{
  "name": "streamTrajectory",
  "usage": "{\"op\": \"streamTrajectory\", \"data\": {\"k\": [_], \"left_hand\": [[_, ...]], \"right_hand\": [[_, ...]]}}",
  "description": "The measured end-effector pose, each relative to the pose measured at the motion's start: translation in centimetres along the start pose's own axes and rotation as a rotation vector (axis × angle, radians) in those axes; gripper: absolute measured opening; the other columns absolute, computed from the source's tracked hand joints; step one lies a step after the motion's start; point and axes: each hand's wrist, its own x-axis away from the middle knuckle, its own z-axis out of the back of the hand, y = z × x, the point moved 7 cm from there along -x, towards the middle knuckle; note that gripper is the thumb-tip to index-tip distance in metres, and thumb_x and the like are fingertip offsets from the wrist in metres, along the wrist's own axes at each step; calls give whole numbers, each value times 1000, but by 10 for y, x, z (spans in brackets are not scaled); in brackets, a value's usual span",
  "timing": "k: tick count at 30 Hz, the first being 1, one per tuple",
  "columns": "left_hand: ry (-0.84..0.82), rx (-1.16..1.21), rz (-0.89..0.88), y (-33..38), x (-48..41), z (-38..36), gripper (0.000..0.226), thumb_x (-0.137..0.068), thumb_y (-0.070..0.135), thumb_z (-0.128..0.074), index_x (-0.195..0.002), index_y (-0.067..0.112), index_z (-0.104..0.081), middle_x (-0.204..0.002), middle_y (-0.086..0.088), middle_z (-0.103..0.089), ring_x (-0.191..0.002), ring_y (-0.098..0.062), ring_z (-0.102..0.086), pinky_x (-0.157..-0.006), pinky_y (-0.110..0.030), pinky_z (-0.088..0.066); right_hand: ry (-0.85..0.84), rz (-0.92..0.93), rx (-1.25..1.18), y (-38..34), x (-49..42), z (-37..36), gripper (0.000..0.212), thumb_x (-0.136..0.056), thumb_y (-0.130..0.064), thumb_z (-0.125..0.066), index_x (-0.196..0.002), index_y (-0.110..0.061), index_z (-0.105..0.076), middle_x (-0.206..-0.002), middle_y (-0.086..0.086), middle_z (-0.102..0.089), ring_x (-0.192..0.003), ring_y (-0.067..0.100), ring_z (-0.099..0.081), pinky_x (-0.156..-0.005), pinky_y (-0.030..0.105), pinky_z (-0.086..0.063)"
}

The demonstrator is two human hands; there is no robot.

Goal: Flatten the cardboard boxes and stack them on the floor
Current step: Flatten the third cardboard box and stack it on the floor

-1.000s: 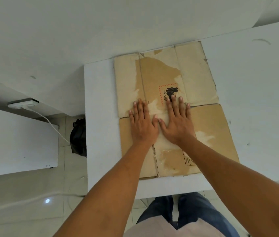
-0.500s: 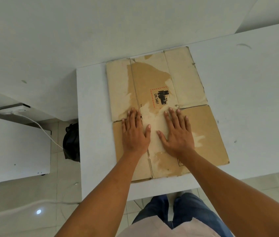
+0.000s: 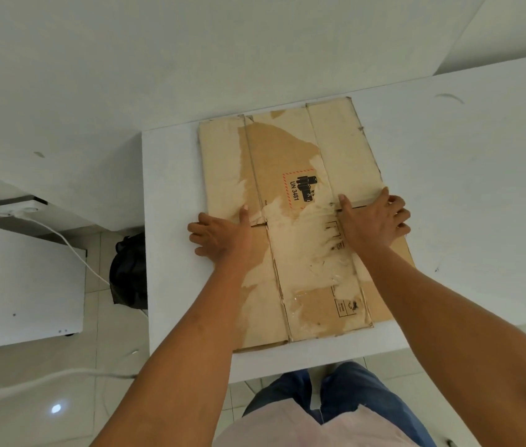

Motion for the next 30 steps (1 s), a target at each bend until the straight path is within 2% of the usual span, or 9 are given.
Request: {"op": "streamTrajectory", "data": {"k": [3, 7, 11, 15, 19, 23, 30], "left_hand": [[-62, 57, -1, -1, -9, 6, 92, -80, 78, -57, -135, 7, -38, -135, -15, -40, -121, -33, -46, -89, -47, -46], [-72, 70, -79, -5, -16, 12, 85, -87, 73, -54, -137, 6, -39, -134, -14, -46, -115, -34, -57, -78, -42, -46], [-39, 62, -121, -10, -16, 17, 78, -89, 73, -49, -129, 6, -47, -126, -11, -59, -107, -33, -63, -74, -38, -45], [-23, 80, -124, -9, -7, 23, 72, -90, 74, -47, -119, 8, -54, -114, -11, -66, -100, -32, -65, -75, -39, -50], [-19, 171, -226, 10, 14, 28, 72, -89, 75, -46, -118, 10, -57, -111, -9, -68, -98, -31, -65, -75, -41, -55], [2, 183, -332, 49, 49, 27, 73, -89, 76, -46, -117, 9, -57, -107, -9, -68, -96, -32, -65, -72, -42, -55], [18, 218, -523, 140, 145, 10, 67, -88, 77, -45, -103, 13, -54, -93, -6, -64, -82, -29, -63, -63, -38, -52]], "right_hand": [[-70, -40, 8, 5, -11, 5, 96, -82, -81, -58, -145, -11, -40, -141, 21, -41, -129, 44, -38, -106, 57, -31], [-157, -13, -129, 17, -20, 11, 90, -84, -73, -65, -144, -10, -42, -141, 19, -46, -130, 43, -46, -106, 56, -38], [-190, 46, -214, 23, -15, 17, 80, -88, -72, -62, -134, -7, -50, -127, 15, -61, -116, 40, -61, -93, 50, -51], [-232, -12, -301, 46, -11, 21, 75, -91, -74, -54, -122, -6, -60, -116, 11, -66, -99, 32, -61, -81, 40, -48], [-161, -84, -382, 81, -6, 39, 79, -92, -77, -49, -121, -4, -61, -108, 8, -63, -99, 32, -61, -84, 41, -49], [-81, -124, -450, 120, -10, 68, 77, -88, -82, -46, -111, -11, -63, -104, 6, -67, -93, 30, -63, -86, 45, -54], [64, -171, -547, 210, -33, 148, 65, -93, -78, -44, -104, -15, -58, -99, 0, -61, -89, 26, -59, -79, 39, -47]]}}
